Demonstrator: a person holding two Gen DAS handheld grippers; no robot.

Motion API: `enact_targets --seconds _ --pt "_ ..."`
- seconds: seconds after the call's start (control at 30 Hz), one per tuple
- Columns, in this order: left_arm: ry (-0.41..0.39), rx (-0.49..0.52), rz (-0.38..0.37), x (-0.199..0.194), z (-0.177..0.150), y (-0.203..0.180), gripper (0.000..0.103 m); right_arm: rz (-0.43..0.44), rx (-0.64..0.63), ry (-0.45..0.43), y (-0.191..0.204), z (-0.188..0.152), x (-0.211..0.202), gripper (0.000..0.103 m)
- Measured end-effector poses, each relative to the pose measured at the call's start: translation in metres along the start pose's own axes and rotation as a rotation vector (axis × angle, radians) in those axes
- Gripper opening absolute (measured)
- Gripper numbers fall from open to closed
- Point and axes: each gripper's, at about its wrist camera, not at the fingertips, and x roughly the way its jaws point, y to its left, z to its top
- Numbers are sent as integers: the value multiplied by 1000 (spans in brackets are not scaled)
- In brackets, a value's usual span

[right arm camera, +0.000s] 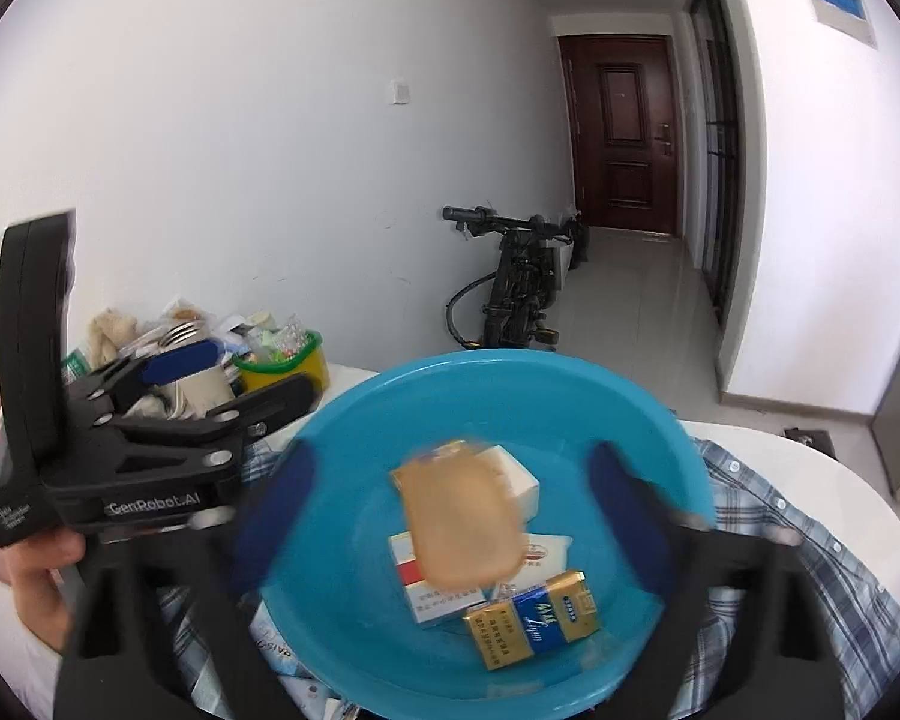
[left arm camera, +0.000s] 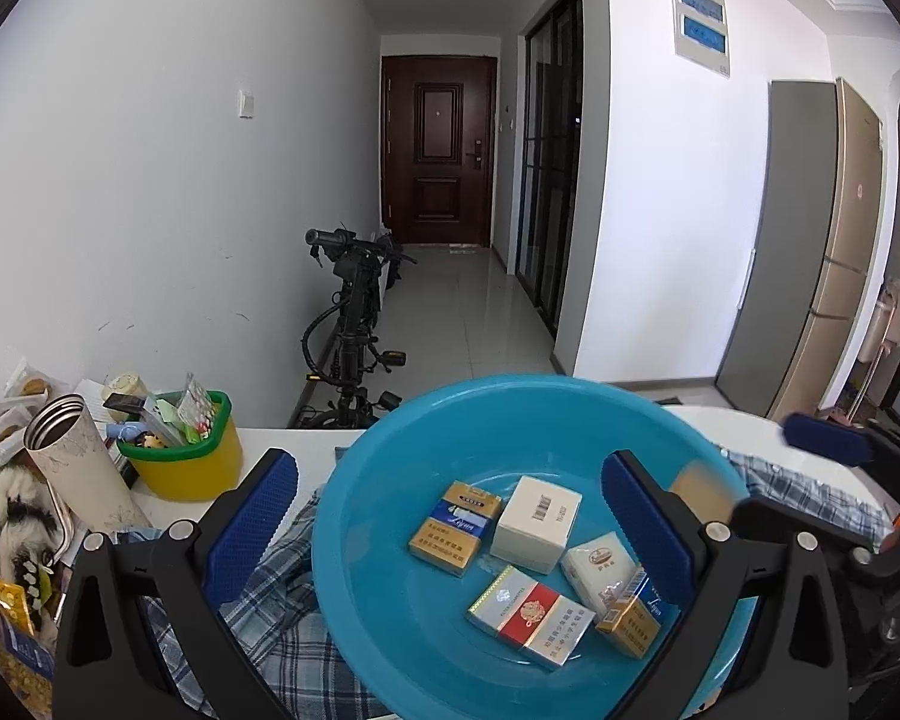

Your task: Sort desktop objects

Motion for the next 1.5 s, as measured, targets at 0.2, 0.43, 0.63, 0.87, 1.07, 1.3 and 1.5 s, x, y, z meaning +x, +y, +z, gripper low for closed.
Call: enact_targets --seconds 0.2,0.43,0.63,0.87,1.07,1.3,1.5 --pt "5 -11 -1 -1 1 2 103 -11 21 -3 -5 3 1 103" --pt "6 14 12 -1 -1 -6 103 -60 -7 6 -1 1 3 103" --pt "0 15 4 -4 -1 -8 103 -76 -8 17 -1 0 6 103" --pt "-6 44 34 -4 -3 -14 103 -115 -46 26 6 1 8 103" --pt "-2 35 33 -3 -2 -12 103 -115 -57 25 6 2 3 103" --pt "5 27 31 -2 -4 -12 103 -113 -60 24 7 3 1 103" --pt "18 27 40 2 -7 -13 103 -87 -53 45 3 2 2 103"
